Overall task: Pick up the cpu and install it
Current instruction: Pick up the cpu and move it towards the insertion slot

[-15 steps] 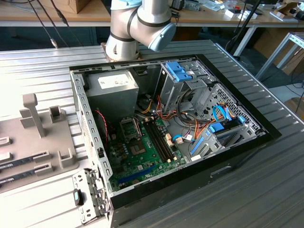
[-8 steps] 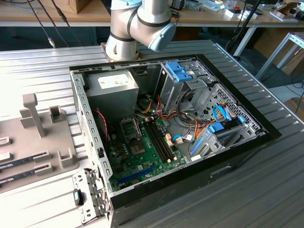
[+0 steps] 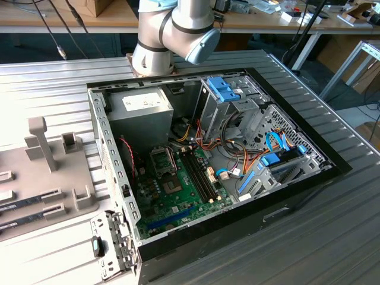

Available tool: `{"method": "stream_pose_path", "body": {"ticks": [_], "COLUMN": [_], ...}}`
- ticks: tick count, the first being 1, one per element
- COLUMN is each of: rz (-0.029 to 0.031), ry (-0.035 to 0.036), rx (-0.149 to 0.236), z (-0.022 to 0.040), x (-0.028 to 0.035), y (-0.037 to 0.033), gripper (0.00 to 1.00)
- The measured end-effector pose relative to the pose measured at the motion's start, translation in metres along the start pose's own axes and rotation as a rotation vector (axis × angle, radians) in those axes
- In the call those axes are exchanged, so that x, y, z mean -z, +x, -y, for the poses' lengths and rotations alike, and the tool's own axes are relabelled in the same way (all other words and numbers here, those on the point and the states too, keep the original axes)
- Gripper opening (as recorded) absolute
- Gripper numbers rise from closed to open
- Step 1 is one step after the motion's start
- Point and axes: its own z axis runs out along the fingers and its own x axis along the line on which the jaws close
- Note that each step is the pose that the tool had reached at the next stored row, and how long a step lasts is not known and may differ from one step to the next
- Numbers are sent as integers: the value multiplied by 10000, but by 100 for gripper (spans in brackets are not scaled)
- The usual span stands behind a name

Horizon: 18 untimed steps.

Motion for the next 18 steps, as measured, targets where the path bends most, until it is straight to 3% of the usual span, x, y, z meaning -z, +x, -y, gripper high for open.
{"method": "stream_pose_path", "body": {"ticks": [18], "rz": [1], "ry": [-1], "rx": [0], "z": [-3], "x": [187], "y": [-5], "gripper": [47]}}
